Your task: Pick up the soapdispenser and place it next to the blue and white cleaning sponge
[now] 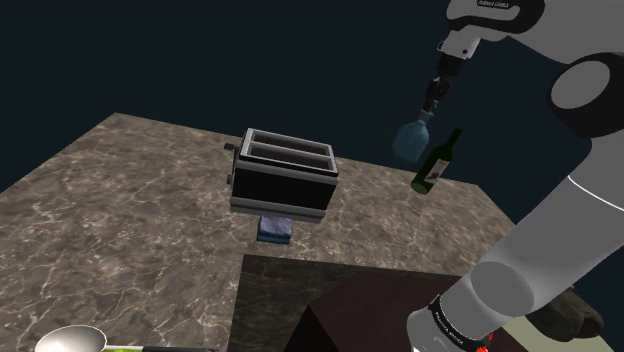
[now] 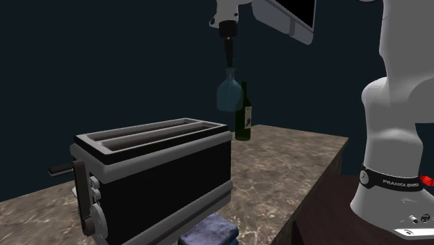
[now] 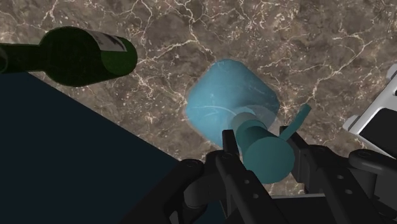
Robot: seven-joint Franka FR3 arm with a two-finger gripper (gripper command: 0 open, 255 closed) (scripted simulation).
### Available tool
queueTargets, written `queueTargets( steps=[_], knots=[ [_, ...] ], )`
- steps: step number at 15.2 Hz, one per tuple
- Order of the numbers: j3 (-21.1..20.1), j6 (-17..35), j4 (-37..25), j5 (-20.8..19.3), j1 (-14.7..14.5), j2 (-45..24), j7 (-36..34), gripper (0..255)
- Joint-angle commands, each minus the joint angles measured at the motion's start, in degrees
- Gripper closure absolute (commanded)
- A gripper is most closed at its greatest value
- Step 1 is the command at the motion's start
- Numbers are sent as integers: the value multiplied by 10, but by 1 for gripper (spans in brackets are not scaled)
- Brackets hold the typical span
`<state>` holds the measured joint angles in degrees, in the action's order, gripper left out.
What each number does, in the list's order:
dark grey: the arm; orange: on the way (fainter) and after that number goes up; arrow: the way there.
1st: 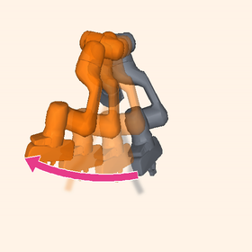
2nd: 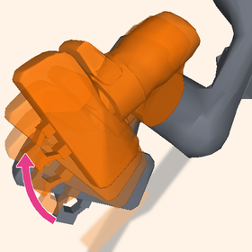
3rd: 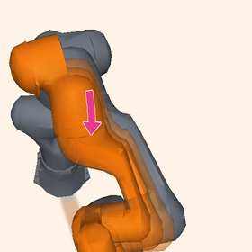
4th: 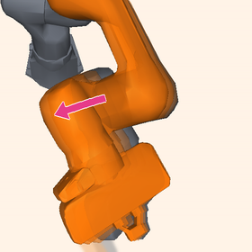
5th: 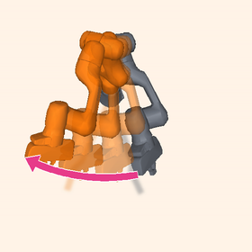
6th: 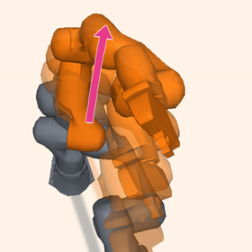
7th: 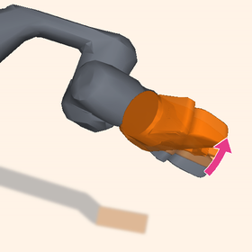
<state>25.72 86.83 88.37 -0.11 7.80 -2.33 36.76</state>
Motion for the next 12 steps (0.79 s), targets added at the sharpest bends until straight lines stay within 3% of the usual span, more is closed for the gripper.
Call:
queueTargets(
  steps=[1,12],
  knots=[
    [1,-18,-22,2,1,-5,1,255],
    [8,-119,-164,22,14,-50,16,255]
  ],
)
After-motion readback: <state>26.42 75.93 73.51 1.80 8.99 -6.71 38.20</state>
